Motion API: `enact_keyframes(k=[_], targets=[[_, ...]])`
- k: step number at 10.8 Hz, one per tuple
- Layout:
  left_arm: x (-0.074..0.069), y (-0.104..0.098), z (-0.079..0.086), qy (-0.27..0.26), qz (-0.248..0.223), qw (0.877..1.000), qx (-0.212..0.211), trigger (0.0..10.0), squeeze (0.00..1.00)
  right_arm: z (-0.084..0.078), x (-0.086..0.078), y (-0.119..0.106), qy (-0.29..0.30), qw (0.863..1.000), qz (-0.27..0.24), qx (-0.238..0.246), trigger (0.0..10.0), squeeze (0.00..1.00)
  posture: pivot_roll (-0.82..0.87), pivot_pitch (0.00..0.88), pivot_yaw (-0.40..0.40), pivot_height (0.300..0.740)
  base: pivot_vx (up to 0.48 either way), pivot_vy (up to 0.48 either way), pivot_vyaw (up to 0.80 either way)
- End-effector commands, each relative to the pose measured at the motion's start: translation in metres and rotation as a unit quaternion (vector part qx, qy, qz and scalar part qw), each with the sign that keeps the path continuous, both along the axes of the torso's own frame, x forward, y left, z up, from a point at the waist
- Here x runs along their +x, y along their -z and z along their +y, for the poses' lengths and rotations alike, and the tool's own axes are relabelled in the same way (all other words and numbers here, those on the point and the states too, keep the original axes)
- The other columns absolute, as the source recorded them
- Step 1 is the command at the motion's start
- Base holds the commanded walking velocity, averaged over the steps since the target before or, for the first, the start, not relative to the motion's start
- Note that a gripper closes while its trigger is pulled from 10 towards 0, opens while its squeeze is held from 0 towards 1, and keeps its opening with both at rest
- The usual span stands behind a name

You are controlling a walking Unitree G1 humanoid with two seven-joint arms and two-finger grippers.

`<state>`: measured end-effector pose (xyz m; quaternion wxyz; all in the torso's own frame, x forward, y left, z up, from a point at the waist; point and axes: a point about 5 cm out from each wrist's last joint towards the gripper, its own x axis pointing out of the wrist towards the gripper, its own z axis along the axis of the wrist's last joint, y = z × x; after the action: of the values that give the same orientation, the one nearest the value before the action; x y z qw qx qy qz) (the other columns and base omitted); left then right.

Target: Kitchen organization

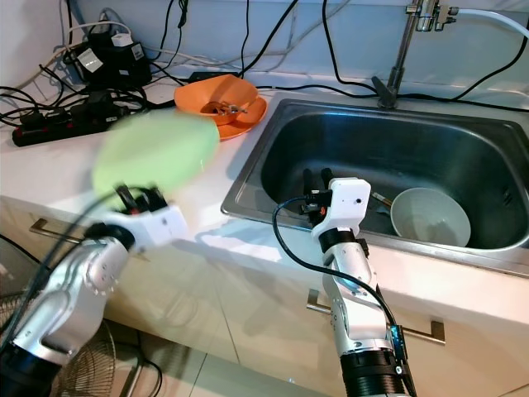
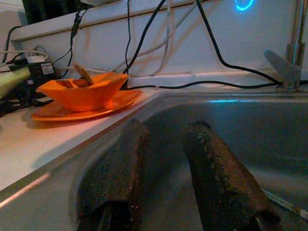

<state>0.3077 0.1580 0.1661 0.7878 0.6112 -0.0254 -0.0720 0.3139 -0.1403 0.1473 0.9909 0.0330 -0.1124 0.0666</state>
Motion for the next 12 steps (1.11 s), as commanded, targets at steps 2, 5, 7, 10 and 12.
enact_keyframes(k=[2, 5, 7, 10, 12], targets=[[0.004, -0.040, -0.004, 0.009, -0.112, 0.994, -0.004, 10.0, 0.00, 0.002, 0.004, 0.001, -0.005, 1.000, 0.007, 0.003, 10.0, 0.00, 0.10, 0.030, 0.091, 0.740, 0.000, 0.000, 0.00], [0.009, -0.058, -0.034, 0.090, -0.165, 0.982, -0.016, 10.0, 0.00, 0.003, 0.009, -0.008, -0.004, 1.000, -0.003, 0.023, 10.0, 0.00, 0.10, 0.020, 0.096, 0.740, 0.000, 0.000, 0.00], [0.014, -0.057, -0.063, 0.146, -0.167, 0.975, -0.029, 10.0, 0.00, 0.001, 0.013, -0.019, -0.005, 0.999, -0.017, 0.039, 10.0, 0.89, 0.09, 0.018, 0.102, 0.740, 0.000, 0.000, 0.00], [0.022, -0.060, -0.088, 0.194, -0.174, 0.965, -0.040, 10.0, 0.00, -0.006, 0.016, -0.032, -0.016, 0.993, -0.019, 0.116, 10.0, 1.00, 0.06, 0.007, 0.123, 0.740, 0.000, 0.000, 0.00], [0.026, -0.055, -0.094, 0.204, -0.169, 0.964, -0.039, 10.0, 0.00, -0.006, 0.013, -0.038, -0.047, 0.981, -0.021, 0.185, 10.0, 1.00, 0.05, 0.000, 0.130, 0.740, 0.000, 0.000, 0.00]])
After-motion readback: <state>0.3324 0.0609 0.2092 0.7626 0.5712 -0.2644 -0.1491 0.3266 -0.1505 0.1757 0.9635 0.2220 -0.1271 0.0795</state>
